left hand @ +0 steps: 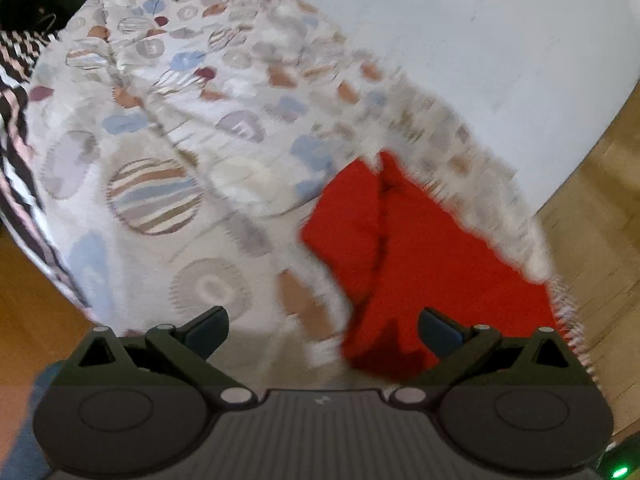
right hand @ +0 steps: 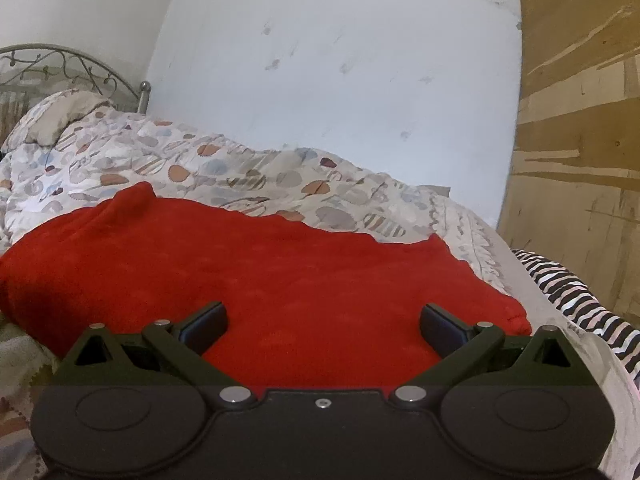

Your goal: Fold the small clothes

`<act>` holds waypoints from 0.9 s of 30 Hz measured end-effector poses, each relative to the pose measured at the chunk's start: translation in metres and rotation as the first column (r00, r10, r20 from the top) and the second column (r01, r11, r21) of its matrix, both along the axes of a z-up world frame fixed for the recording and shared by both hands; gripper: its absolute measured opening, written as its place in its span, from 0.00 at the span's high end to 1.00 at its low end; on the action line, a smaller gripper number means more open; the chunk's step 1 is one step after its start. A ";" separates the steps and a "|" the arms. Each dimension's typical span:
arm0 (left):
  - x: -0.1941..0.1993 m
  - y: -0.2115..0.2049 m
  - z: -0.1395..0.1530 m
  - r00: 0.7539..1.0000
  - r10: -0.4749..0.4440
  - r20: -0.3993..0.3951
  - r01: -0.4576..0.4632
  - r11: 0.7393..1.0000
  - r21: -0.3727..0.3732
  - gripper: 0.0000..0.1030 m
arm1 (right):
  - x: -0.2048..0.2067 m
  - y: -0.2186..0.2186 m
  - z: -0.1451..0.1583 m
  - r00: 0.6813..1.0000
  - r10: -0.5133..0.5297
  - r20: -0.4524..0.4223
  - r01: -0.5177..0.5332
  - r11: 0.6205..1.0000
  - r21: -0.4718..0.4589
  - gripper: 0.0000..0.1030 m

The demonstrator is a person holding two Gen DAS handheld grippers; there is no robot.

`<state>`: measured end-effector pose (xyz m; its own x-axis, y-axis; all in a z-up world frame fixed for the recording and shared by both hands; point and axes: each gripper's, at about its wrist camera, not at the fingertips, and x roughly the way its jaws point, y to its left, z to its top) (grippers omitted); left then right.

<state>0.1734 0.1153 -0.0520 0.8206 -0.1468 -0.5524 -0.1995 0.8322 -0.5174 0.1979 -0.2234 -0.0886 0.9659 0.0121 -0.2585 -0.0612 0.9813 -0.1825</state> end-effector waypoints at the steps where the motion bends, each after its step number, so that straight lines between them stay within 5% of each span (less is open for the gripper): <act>1: -0.001 0.000 0.001 1.000 -0.008 0.028 0.008 1.000 -0.015 0.00 | 0.000 -0.001 -0.001 1.000 0.002 0.002 -0.002 1.000 0.007 0.00; 8: 0.032 -0.016 0.004 0.987 -0.100 0.122 0.085 0.989 0.125 0.00 | -0.002 -0.001 -0.003 1.000 0.002 0.023 -0.003 1.000 0.012 0.01; 13: 0.070 -0.018 -0.001 0.984 -0.149 0.100 0.127 0.972 0.197 0.00 | -0.004 0.000 -0.005 0.999 -0.002 0.033 0.001 1.000 0.012 0.01; 19: 0.093 -0.014 -0.020 0.991 -0.135 -0.018 0.136 0.970 0.202 0.00 | -0.006 0.000 -0.008 0.999 -0.003 0.045 0.002 1.000 0.010 0.01; 27: 0.092 -0.009 -0.027 0.990 -0.139 -0.024 0.141 0.973 0.182 0.00 | -0.008 0.001 -0.008 0.998 -0.010 0.054 0.010 1.000 0.004 0.01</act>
<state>0.2654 0.1059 -0.0790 0.7928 -0.1556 -0.5893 -0.0786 0.9327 -0.3520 0.1903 -0.2220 -0.0966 0.9787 0.0034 -0.2055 -0.0416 0.9825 -0.1816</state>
